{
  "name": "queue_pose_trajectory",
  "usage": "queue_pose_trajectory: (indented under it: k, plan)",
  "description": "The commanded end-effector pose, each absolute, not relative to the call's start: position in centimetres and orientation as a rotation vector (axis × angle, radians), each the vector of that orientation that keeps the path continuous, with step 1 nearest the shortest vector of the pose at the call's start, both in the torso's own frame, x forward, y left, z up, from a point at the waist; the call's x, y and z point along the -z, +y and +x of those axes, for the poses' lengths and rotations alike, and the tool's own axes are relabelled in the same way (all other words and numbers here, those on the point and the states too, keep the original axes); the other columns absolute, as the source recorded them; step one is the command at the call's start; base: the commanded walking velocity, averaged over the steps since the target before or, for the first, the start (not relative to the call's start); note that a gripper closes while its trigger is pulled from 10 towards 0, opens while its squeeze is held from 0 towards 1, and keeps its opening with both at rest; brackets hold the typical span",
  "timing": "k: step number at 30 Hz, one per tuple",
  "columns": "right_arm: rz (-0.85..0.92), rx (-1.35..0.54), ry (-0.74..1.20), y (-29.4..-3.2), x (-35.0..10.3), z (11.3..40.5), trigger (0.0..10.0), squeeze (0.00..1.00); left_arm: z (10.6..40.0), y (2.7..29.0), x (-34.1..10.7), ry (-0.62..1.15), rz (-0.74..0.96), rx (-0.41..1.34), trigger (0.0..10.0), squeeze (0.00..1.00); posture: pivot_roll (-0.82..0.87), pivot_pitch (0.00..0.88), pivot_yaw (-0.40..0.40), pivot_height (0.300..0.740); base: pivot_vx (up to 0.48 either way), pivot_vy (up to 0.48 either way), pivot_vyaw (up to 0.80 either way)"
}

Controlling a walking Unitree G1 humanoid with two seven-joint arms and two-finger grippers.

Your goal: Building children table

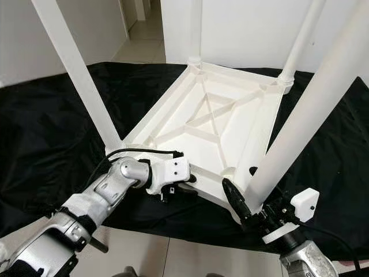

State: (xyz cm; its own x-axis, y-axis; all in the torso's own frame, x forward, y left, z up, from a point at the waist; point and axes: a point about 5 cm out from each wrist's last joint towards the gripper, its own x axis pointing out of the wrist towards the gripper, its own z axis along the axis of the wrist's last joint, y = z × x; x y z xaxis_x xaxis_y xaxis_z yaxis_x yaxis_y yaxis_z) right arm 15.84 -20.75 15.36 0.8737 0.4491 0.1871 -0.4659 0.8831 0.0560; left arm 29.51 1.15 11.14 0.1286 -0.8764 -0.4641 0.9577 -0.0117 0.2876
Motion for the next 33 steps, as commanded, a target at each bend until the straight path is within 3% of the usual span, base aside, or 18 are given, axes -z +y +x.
queue_pose_trajectory:
  k: [1, 8, 10, 12, 13, 24, 33]
  plan:
    - [0.109, -0.489, -0.179, -20.6, -15.7, 15.7, 10.0, 0.00, 31.9, 1.8, -11.8, 0.057, 0.624, 1.039, 10.0, 0.00, -0.05, 0.031, 0.077, 0.740, 0.000, 0.000, 0.00]
    - [0.109, -0.485, -0.183, -20.7, -15.8, 15.8, 10.0, 0.00, 32.2, 1.7, -10.8, 0.124, 0.697, 1.043, 10.0, 0.00, -0.05, 0.031, 0.078, 0.740, 0.000, 0.000, 0.00]
    - [0.103, -0.479, -0.182, -20.8, -15.9, 15.7, 10.0, 0.00, 32.1, 2.1, -9.8, 0.233, 0.677, 1.045, 4.4, 0.00, -0.06, 0.031, 0.082, 0.740, 0.000, 0.000, 0.00]
    - [0.101, -0.477, -0.181, -20.9, -15.9, 15.7, 10.0, 0.00, 32.2, 2.1, -9.7, 0.245, 0.674, 1.043, 4.4, 0.00, -0.06, 0.031, 0.082, 0.740, 0.000, 0.000, 0.00]
    - [0.101, -0.477, -0.182, -20.9, -15.9, 15.7, 10.0, 0.00, 32.2, 2.2, -9.6, 0.248, 0.674, 1.049, 0.0, 0.00, -0.06, 0.033, 0.085, 0.740, 0.000, 0.000, 0.00]
    - [0.102, -0.469, -0.177, -20.9, -15.8, 15.5, 10.0, 0.00, 32.1, 3.3, -9.3, 0.273, 0.687, 1.067, 0.0, 0.00, -0.06, 0.042, 0.083, 0.740, 0.000, 0.000, 0.00]
    - [0.085, -0.462, -0.164, -21.1, -15.6, 15.7, 10.0, 0.00, 32.8, 5.7, -10.0, 0.288, 0.675, 0.952, 0.0, 0.00, -0.06, 0.043, 0.082, 0.740, 0.000, 0.000, 0.00]
